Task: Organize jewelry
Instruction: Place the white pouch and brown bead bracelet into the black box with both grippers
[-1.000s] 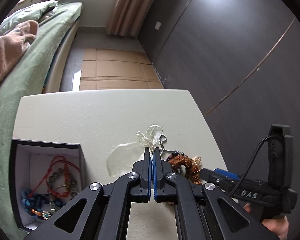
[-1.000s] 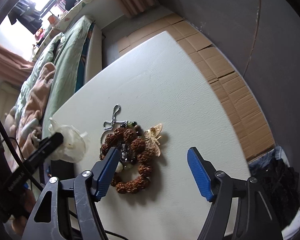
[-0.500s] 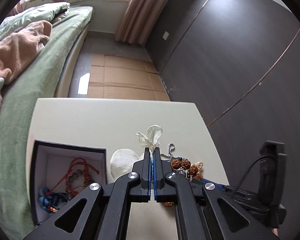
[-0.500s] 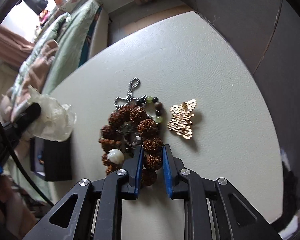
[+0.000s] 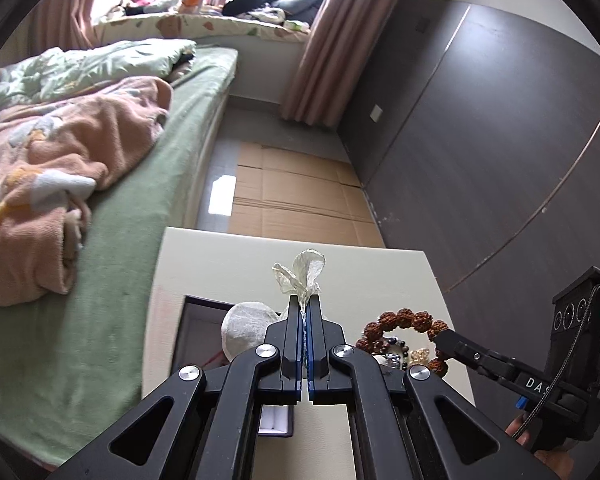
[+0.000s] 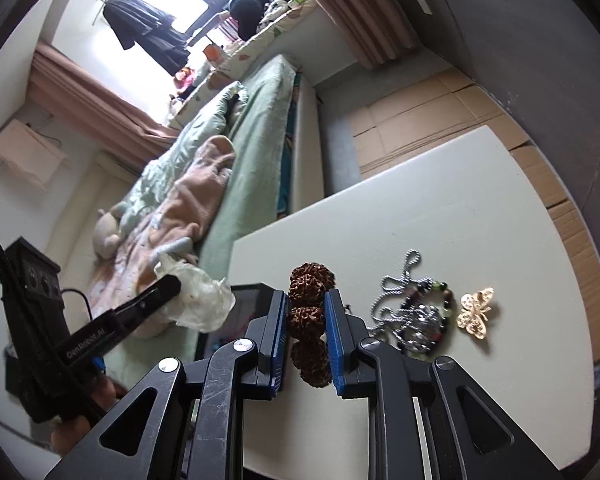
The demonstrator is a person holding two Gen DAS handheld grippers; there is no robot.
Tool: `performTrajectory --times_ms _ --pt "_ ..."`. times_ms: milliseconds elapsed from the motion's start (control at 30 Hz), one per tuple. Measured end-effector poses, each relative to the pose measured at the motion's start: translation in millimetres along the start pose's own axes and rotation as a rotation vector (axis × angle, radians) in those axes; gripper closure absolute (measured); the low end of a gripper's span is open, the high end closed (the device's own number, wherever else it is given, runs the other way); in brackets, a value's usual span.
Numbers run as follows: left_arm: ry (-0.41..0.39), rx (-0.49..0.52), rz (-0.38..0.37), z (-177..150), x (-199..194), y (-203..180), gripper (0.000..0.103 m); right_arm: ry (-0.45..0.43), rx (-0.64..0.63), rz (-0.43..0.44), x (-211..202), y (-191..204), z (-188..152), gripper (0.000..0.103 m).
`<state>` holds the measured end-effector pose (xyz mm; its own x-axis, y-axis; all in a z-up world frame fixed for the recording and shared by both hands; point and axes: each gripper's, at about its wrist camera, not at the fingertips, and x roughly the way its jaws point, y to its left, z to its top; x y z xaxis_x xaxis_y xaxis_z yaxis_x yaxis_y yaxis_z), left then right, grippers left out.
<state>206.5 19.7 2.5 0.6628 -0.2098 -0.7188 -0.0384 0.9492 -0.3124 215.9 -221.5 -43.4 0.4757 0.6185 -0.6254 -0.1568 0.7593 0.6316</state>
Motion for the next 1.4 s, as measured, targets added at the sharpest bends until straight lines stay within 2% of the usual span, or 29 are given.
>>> performTrajectory --times_ms 167,233,300,367,433,600,700,767,867,933,1033,1133,1400 --pt "-0.009 -0.027 0.046 2.0 -8.3 11.1 0.1 -0.01 0.0 0.048 8.8 7.7 2.9 0.083" --pt "0.023 -0.045 0.048 1.3 -3.3 17.3 0.088 -0.019 0.004 0.067 10.1 10.3 2.5 0.083" --pt "0.045 -0.068 0.042 -0.4 0.2 24.5 0.041 -0.03 0.001 0.083 10.4 13.7 3.1 0.083" --pt "0.003 -0.091 0.037 -0.6 -4.3 33.9 0.03 -0.041 -0.002 0.108 10.2 17.3 2.9 0.083" --pt "-0.028 -0.091 0.048 3.8 -7.2 41.3 0.03 -0.047 -0.012 0.137 11.5 23.8 2.3 0.083" --pt "-0.066 -0.083 0.014 17.0 -3.5 63.7 0.03 -0.065 -0.067 0.203 22.5 48.9 1.1 0.083" --pt "-0.105 -0.07 0.01 14.5 -2.2 85.0 0.03 -0.061 -0.09 0.229 35.0 64.1 -0.8 0.083" --pt "-0.108 -0.105 0.022 7.2 0.9 104.2 0.03 -0.055 -0.112 0.235 45.8 74.3 -2.6 0.083" --pt "-0.053 -0.196 -0.026 5.0 7.7 129.4 0.03 -0.028 -0.117 0.221 66.0 85.7 -4.9 0.083" --pt "-0.044 -0.223 -0.06 8.8 8.9 137.9 0.03 -0.009 -0.131 0.192 78.9 94.3 -7.5 0.083" --pt "-0.054 -0.212 -0.038 11.2 7.9 138.9 0.03 0.015 -0.162 0.145 92.2 103.0 -12.8 0.083" --pt "-0.034 -0.227 -0.079 11.0 9.9 140.1 0.03 0.005 -0.179 0.11 96.1 107.4 -15.3 0.083" --pt "-0.043 -0.215 -0.066 6.5 3.3 141.7 0.03 -0.028 -0.201 0.031 82.3 107.6 -20.3 0.083"
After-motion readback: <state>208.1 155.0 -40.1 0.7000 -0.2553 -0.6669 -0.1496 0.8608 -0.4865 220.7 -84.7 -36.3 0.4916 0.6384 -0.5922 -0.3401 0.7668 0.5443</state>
